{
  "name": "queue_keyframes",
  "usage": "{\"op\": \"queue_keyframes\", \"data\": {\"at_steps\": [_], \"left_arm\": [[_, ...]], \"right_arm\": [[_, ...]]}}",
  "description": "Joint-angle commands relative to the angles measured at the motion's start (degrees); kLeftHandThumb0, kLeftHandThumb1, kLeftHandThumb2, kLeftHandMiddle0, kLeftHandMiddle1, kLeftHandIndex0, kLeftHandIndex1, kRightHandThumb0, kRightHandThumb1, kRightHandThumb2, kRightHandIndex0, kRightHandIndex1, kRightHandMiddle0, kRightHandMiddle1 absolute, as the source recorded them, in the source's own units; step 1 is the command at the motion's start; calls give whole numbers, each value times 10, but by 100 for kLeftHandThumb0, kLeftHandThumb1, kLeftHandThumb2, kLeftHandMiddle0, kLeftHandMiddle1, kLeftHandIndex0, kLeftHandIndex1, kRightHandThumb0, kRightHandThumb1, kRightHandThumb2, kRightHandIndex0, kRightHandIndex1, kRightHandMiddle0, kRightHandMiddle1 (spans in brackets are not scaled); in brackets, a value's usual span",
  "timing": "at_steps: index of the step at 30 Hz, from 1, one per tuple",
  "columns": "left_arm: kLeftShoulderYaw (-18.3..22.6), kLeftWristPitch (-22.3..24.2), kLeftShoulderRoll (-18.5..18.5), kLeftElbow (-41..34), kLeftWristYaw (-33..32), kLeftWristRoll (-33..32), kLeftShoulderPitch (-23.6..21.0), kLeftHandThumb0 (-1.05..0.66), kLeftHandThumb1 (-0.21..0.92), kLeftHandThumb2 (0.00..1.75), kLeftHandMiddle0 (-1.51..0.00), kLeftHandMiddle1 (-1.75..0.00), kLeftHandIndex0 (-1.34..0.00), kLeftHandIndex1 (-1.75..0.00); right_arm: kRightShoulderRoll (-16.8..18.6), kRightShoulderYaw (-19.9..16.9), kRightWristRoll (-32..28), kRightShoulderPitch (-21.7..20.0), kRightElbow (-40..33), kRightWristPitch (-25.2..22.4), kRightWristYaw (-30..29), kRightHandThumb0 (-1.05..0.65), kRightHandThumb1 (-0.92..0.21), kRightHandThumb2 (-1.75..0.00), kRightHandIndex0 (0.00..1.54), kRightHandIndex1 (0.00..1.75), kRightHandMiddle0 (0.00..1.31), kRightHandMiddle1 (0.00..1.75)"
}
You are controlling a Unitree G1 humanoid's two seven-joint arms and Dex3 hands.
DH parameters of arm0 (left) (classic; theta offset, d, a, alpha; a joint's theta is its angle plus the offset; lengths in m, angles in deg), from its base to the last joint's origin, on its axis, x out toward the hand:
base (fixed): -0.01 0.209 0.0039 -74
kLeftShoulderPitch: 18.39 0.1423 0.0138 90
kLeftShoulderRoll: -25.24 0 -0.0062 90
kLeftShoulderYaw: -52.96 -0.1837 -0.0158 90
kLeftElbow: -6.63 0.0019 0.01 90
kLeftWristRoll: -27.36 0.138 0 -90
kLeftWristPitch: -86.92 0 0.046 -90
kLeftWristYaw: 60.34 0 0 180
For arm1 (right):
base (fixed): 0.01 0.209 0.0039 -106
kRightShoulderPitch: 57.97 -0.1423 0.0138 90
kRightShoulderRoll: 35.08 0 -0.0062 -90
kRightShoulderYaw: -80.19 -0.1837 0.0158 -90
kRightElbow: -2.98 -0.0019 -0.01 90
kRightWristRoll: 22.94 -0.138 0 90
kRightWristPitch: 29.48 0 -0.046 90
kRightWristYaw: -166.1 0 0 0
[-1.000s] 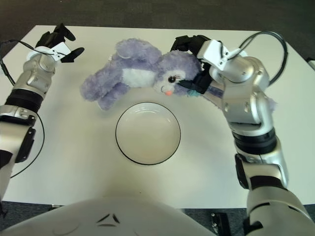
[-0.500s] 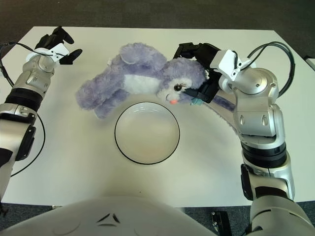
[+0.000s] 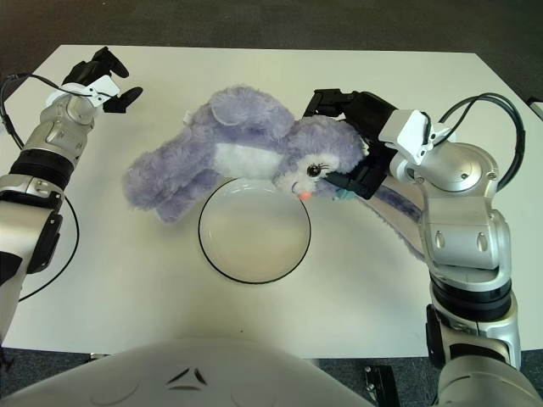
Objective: Put the doll into the plate.
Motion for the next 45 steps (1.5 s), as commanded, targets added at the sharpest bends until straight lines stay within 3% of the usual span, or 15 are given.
{"op": "queue_keyframes", "data": {"at_steps": [1, 7, 21, 30, 35, 45], "left_arm": [[-3, -9, -1, 9, -8, -2, -17, -69, 73, 84, -4, -130, 0, -166], [-5, -14, -2, 14, -8, -3, -19, -69, 72, 85, -4, -130, 0, -165], [-4, -12, 0, 12, -2, -5, -19, -67, 70, 87, -4, -130, 0, -163], [-5, -15, -1, 15, 1, -8, -18, -66, 68, 90, -5, -130, 0, -166], [-4, -16, -3, 16, 2, -10, -18, -67, 67, 90, -5, -130, 0, -165], [-7, -14, -3, 10, 3, -7, -16, -68, 68, 90, -7, -130, 0, -165]], "right_arm": [[-15, -9, -14, 5, -11, 3, -7, 0, 10, -175, 96, 164, 69, 175], [-24, -11, -26, 21, -19, 9, -13, 0, 10, -175, 96, 163, 70, 175], [-30, -18, -58, 50, -58, -38, -28, 0, 10, -175, 95, 164, 70, 175], [-22, -37, -109, 61, -80, -100, -32, 0, 12, -175, 99, 158, 71, 175], [-45, -24, -111, 71, -74, -68, -31, 0, 11, -175, 98, 160, 71, 175], [-54, -20, -110, 93, -54, -5, -37, 0, 12, -175, 100, 157, 71, 175]]}}
